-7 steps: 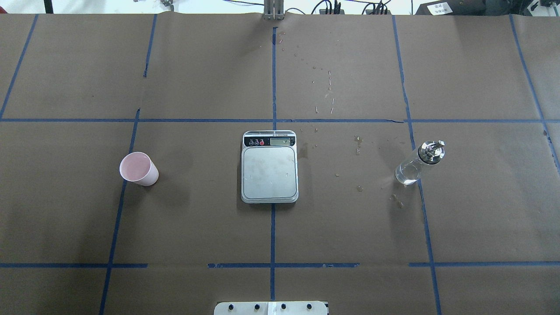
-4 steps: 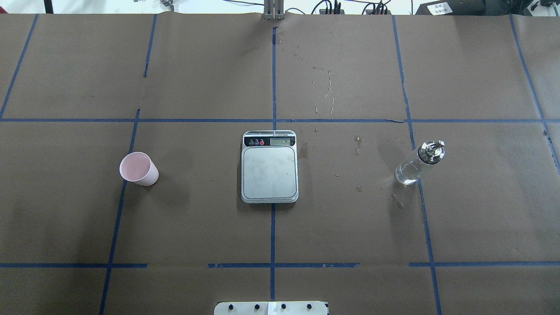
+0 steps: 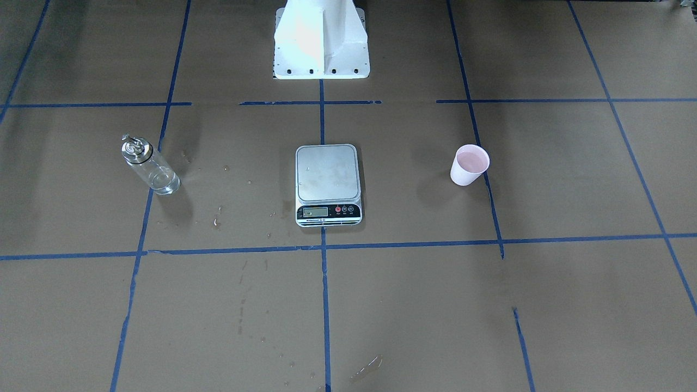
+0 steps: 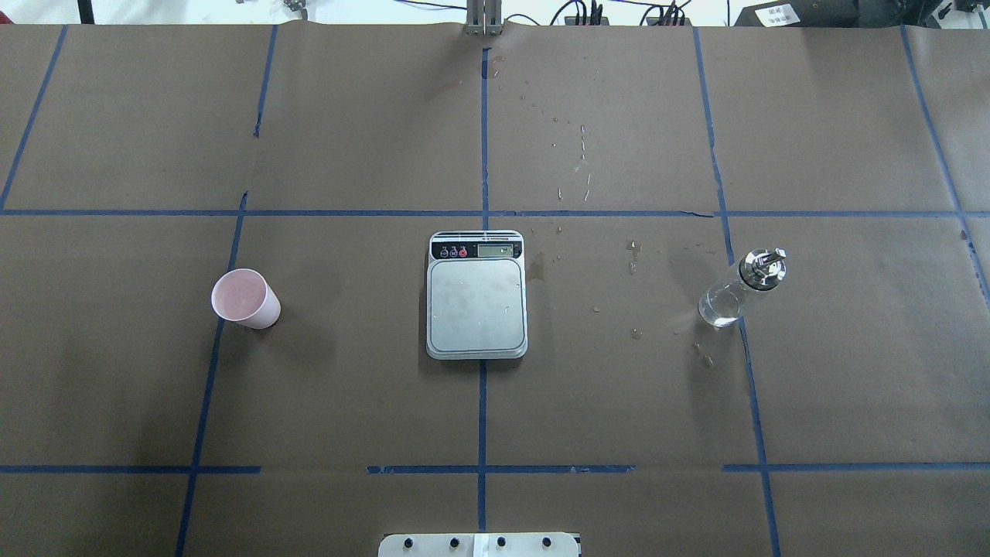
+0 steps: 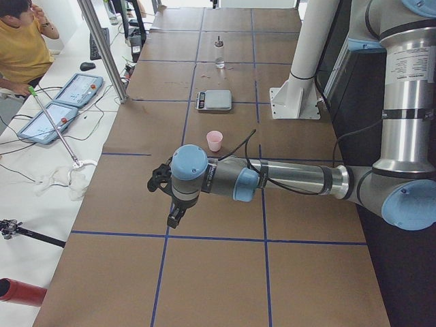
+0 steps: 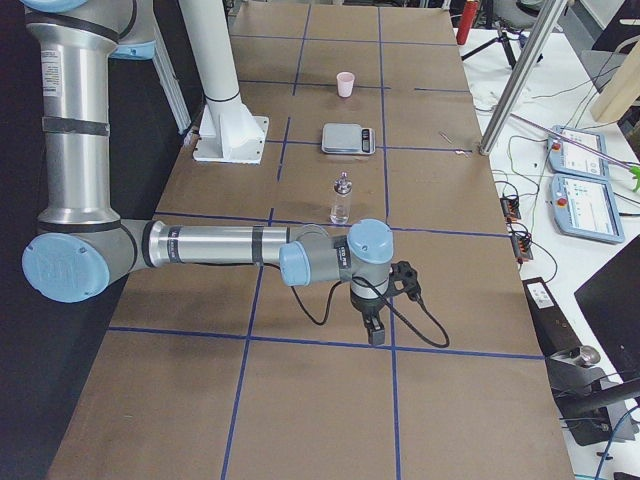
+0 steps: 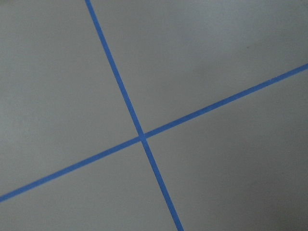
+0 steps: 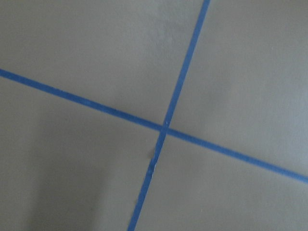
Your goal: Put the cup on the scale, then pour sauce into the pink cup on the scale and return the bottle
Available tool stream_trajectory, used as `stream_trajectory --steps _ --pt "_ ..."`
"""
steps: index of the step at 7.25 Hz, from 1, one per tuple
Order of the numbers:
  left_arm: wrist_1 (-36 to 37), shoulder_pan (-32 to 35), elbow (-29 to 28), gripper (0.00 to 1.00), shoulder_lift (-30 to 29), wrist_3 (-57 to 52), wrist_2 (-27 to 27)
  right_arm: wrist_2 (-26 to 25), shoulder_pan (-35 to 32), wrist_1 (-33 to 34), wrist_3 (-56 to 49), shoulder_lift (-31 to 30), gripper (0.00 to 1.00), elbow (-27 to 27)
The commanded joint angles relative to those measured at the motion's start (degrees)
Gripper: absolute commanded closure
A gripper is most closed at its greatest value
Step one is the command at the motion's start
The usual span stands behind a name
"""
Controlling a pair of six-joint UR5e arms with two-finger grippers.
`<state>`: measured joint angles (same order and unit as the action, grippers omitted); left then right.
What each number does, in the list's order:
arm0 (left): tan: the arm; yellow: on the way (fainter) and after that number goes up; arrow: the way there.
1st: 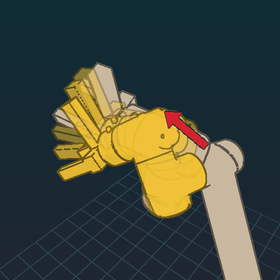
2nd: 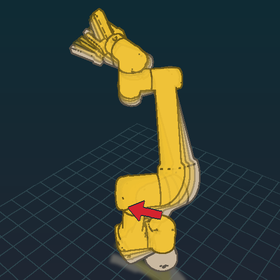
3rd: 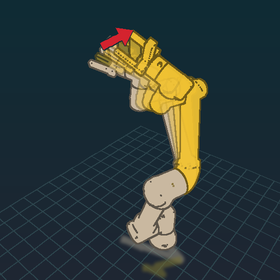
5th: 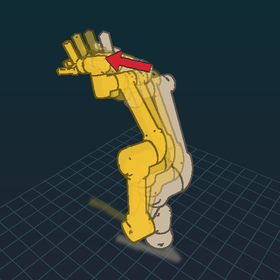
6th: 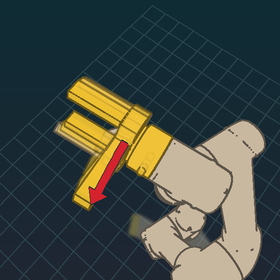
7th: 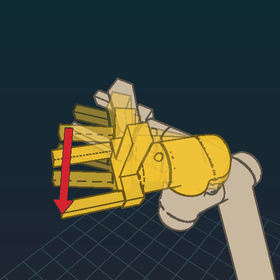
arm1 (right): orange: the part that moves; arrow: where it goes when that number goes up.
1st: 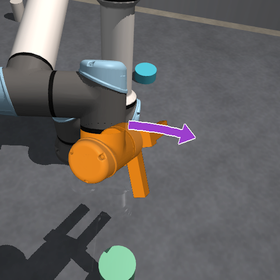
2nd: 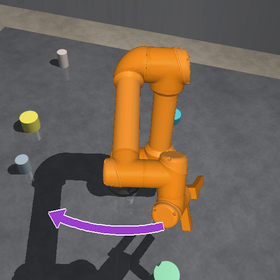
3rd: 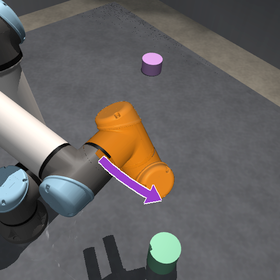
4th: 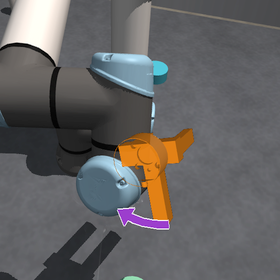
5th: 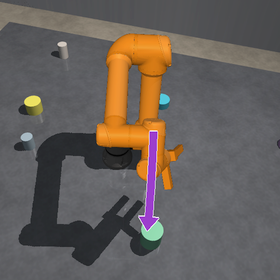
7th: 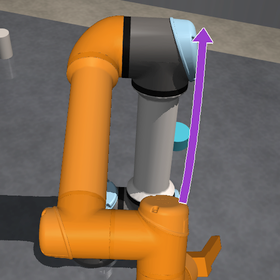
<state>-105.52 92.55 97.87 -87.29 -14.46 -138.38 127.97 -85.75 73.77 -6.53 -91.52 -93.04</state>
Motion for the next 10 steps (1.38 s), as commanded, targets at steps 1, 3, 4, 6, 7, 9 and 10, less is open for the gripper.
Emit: stream_trajectory --steps 1,3,4,6,7,9,10 --pt "-16.0 0.0 -0.8 0.0 -1.2 0.3 0.2 0.5 0.1 -9.8 2.0 1.8 0.0 1.3" --pt "-21.1 0.0 -1.6 0.0 -2.6 6.6 -0.2 3.7 -0.1 -10.1 3.1 1.6 0.0 0.8" --pt "-21.7 0.0 -1.5 0.0 -2.6 8.5 -0.2 3.9 -0.1 -14.7 3.6 0.6 0.0 1.4" --pt "-26.1 -1.9 2.3 0.0 -1.9 14.3 -0.4 4.0 0.0 -18.2 8.0 0.8 0.0 1.9" --pt "-26.4 -6.6 3.0 0.0 -1.7 22.0 0.1 4.3 0.1 -19.4 13.1 0.6 0.0 1.1" --pt "-29.7 -15.5 4.9 0.0 -1.7 37.4 8.5 4.5 0.4 -20.8 13.5 0.6 0.0 1.4" --pt "-29.7 -21.0 7.7 0.0 -1.7 47.9 13.0 4.5 0.5 -20.8 13.5 0.5 0.0 1.5"
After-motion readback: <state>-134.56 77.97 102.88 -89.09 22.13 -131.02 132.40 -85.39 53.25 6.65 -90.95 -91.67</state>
